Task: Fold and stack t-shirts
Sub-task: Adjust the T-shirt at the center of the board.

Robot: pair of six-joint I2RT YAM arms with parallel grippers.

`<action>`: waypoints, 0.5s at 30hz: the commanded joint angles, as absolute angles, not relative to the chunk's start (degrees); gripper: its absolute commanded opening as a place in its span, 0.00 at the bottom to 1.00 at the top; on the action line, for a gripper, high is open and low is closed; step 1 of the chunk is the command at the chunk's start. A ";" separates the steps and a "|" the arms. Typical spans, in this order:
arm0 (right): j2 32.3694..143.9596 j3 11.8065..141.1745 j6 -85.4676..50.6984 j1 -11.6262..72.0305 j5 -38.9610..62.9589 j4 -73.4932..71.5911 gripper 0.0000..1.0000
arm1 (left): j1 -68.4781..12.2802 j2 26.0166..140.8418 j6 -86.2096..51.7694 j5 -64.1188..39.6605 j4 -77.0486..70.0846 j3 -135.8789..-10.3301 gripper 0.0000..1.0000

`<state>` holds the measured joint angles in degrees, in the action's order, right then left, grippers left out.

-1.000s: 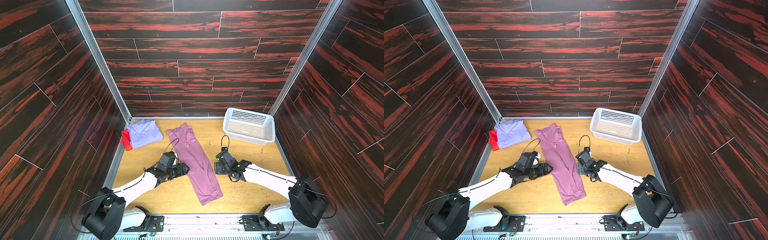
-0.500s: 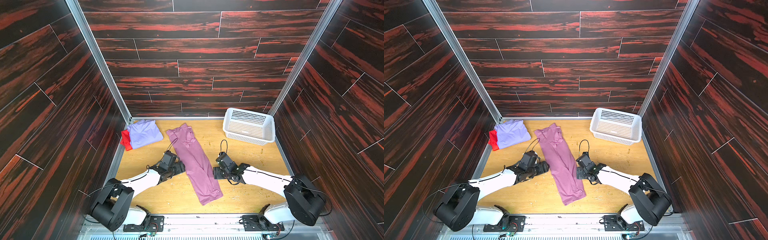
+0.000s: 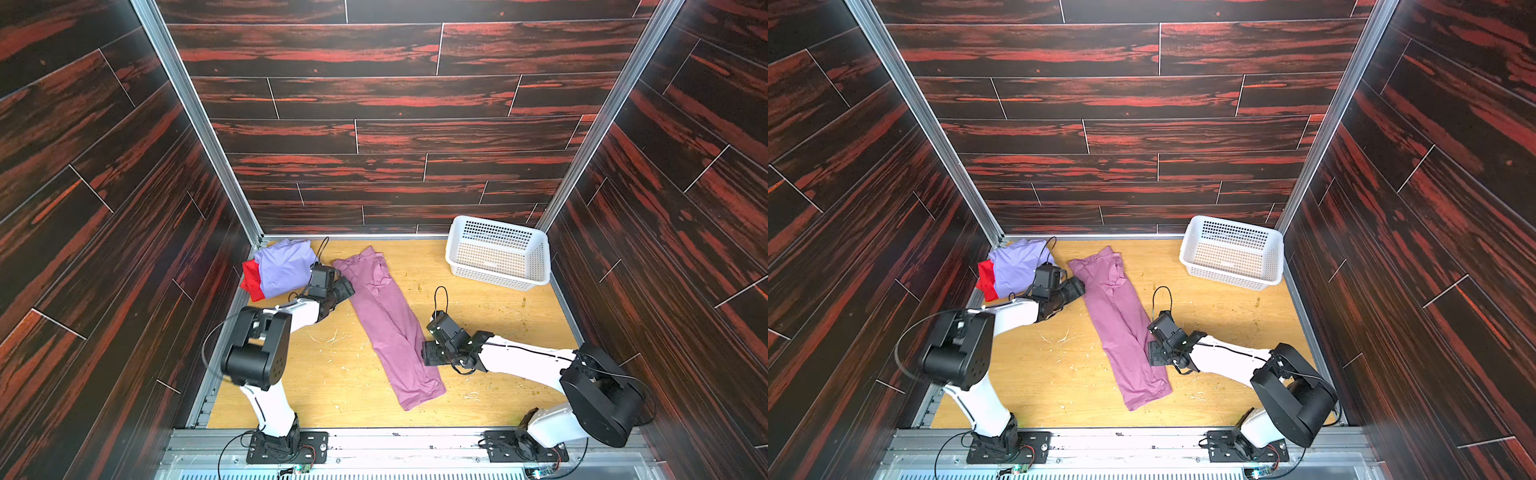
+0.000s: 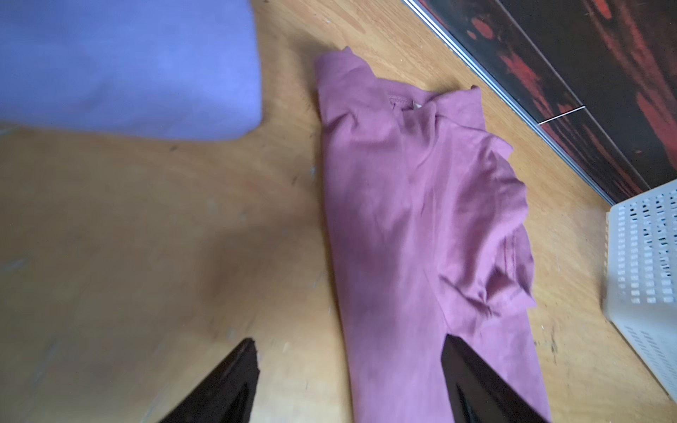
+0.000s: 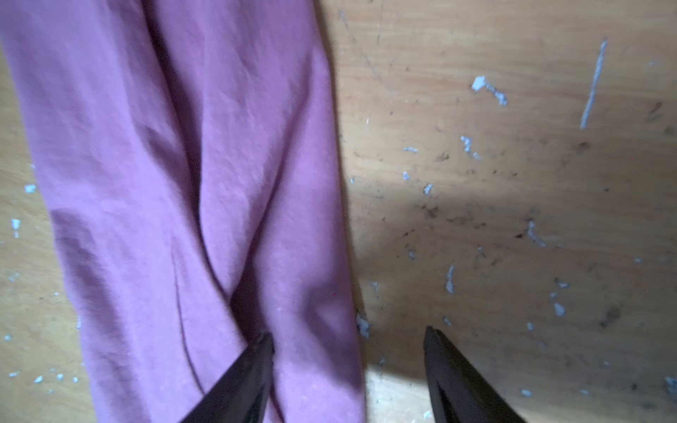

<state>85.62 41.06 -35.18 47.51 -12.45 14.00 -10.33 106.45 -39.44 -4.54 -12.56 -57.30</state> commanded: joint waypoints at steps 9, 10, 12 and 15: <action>88.44 40.83 -35.98 48.52 -10.39 15.55 0.63 | -9.14 122.67 -39.68 -9.26 -13.97 -71.46 0.78; 88.76 40.95 -35.82 48.60 -10.15 15.93 0.61 | -9.14 123.90 -40.03 -9.61 -13.92 -72.63 0.77; 89.16 40.80 -35.64 48.82 -9.48 16.45 0.58 | -9.14 126.06 -40.50 -10.40 -13.85 -75.04 0.76; 89.46 40.69 -35.69 49.50 -8.30 17.66 0.58 | -9.14 129.38 -40.95 -11.14 -13.70 -78.74 0.76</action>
<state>87.53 41.08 -35.44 48.45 -11.25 14.11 -9.41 125.43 -39.97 -9.61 -17.12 -77.06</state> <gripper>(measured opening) 0.580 0.758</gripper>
